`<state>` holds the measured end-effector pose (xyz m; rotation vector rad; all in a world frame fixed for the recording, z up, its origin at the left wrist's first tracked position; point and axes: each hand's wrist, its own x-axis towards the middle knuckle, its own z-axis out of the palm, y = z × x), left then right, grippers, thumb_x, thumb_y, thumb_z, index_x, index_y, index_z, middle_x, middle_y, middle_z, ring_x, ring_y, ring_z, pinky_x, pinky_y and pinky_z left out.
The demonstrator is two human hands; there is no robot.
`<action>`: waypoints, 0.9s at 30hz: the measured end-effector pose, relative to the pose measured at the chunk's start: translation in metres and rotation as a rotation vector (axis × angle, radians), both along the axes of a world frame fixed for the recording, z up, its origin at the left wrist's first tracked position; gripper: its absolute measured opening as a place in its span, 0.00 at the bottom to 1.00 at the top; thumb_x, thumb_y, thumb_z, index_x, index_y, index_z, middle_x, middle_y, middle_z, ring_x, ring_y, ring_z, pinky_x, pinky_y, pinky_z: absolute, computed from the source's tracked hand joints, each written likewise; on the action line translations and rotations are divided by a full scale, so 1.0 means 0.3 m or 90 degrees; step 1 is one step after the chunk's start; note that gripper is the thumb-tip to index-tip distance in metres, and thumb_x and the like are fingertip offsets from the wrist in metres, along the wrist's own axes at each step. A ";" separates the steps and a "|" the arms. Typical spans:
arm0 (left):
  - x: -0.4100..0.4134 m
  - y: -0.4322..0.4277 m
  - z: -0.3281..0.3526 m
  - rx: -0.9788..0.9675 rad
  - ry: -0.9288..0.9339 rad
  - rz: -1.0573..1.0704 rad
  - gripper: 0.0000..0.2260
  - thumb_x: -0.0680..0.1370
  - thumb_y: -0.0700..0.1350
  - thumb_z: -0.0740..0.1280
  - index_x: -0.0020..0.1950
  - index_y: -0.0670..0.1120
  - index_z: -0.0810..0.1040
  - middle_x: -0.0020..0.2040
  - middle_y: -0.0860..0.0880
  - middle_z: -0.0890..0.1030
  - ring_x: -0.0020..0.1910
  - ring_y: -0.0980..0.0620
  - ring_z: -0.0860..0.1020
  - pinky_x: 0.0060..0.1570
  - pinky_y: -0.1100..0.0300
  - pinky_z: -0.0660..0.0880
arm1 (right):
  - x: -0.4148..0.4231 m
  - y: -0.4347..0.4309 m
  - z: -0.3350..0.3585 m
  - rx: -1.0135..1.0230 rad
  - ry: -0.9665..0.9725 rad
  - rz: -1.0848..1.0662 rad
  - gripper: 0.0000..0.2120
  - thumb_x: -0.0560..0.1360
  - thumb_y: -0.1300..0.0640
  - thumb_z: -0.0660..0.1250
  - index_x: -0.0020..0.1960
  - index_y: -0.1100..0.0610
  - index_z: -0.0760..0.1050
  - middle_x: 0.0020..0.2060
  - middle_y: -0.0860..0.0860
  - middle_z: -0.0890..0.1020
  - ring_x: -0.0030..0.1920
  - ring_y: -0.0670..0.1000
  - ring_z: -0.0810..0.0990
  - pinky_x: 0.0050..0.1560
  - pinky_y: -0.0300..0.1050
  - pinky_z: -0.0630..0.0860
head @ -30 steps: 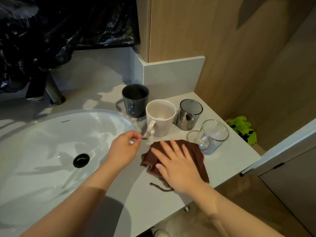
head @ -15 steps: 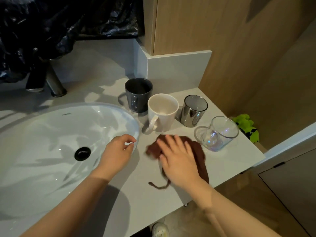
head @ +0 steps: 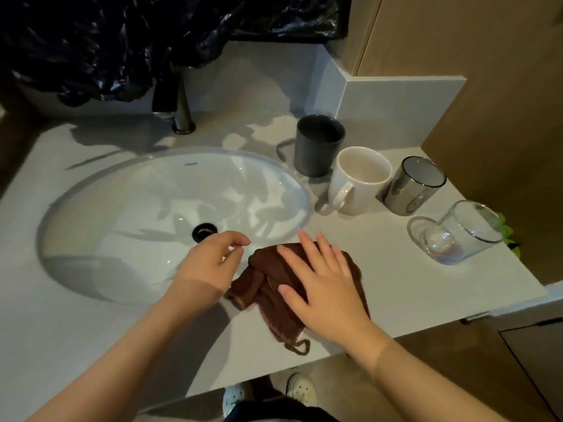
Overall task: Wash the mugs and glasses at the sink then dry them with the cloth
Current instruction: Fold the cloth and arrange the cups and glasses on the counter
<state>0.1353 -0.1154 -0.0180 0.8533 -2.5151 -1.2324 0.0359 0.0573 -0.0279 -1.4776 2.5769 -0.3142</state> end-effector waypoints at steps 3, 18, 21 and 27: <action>0.033 0.034 -0.007 -0.040 -0.027 -0.144 0.16 0.77 0.53 0.62 0.63 0.52 0.75 0.56 0.57 0.75 0.54 0.57 0.74 0.51 0.73 0.67 | 0.007 0.006 -0.003 0.073 0.021 -0.029 0.32 0.75 0.36 0.42 0.77 0.45 0.50 0.77 0.52 0.57 0.77 0.55 0.50 0.71 0.49 0.36; 0.121 -0.036 0.067 -0.183 -0.124 -0.207 0.21 0.65 0.61 0.58 0.54 0.56 0.74 0.52 0.57 0.69 0.56 0.55 0.66 0.55 0.63 0.62 | 0.121 -0.086 0.091 -0.071 -0.161 -0.015 0.26 0.79 0.41 0.55 0.75 0.42 0.56 0.76 0.45 0.57 0.76 0.46 0.49 0.73 0.43 0.42; 0.024 -0.011 0.104 -0.166 -0.046 -0.201 0.15 0.69 0.57 0.60 0.53 0.57 0.75 0.51 0.59 0.71 0.53 0.59 0.69 0.52 0.66 0.64 | 0.038 -0.066 0.153 -0.168 -0.150 -0.096 0.17 0.79 0.46 0.60 0.67 0.46 0.72 0.63 0.45 0.76 0.66 0.48 0.69 0.69 0.43 0.59; -0.269 0.061 0.197 -0.145 0.051 -0.155 0.05 0.76 0.44 0.65 0.45 0.54 0.75 0.46 0.53 0.76 0.43 0.55 0.75 0.47 0.60 0.71 | -0.163 -0.019 0.264 -0.253 -0.133 -0.245 0.09 0.77 0.53 0.63 0.52 0.52 0.80 0.45 0.50 0.84 0.49 0.52 0.79 0.52 0.48 0.74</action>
